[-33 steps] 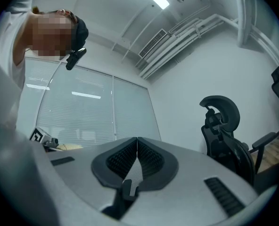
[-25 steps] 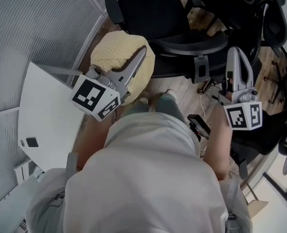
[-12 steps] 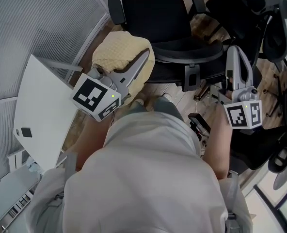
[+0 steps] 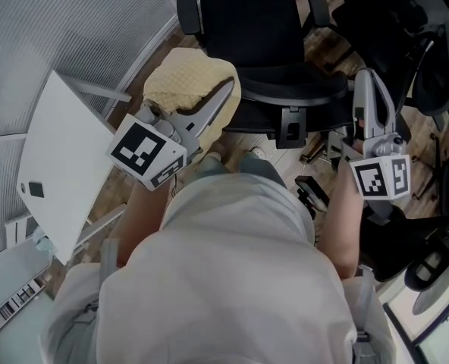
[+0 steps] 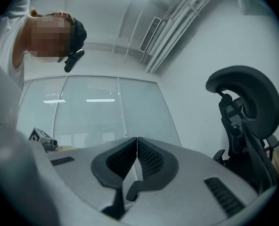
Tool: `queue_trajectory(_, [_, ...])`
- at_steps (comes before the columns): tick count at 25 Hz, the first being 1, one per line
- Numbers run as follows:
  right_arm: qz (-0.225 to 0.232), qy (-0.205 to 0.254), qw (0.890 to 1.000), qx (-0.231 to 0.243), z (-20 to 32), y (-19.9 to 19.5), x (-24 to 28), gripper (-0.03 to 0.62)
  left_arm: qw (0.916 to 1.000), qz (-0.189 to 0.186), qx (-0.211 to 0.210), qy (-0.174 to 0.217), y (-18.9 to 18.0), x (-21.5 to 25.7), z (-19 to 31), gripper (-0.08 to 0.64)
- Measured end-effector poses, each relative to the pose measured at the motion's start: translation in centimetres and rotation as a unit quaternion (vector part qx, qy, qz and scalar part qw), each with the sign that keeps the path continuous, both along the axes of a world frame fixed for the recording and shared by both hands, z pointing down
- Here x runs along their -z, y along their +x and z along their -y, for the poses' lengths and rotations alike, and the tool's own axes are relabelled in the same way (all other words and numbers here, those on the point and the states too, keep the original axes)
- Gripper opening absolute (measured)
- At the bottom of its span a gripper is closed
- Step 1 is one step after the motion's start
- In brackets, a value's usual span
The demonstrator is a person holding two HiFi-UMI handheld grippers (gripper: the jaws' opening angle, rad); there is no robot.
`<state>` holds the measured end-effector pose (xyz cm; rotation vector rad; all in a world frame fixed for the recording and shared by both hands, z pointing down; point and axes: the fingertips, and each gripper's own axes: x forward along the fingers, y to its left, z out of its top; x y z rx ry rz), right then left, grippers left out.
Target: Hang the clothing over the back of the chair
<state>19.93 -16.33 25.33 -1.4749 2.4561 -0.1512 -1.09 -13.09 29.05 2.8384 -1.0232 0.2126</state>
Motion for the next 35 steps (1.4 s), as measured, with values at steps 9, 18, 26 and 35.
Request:
queue_trajectory(9, [0.001,0.001,0.999,0.042,1.0,0.9,-0.3,0.021,0.9998,0.004,0.021,0.004,1.8,-0.1,-0.8,0.072])
queue_trajectory(18, [0.002,0.011,0.996,0.084,1.3,1.1,0.0,0.021,0.9998,-0.002,0.015,0.012,4.2,0.3,-2.6,0.072])
queue_trajectory(26, [0.011,0.012,0.994,0.104,0.9,1.2,0.0,0.021,0.9998,-0.018,-0.008,0.001,5.9,0.8,-3.9,0.072])
queue_trajectory(35, [0.023,0.009,0.994,0.111,0.7,0.8,-0.3,0.021,0.9981,-0.045,-0.042,-0.009,6.8,1.8,-3.5,0.072])
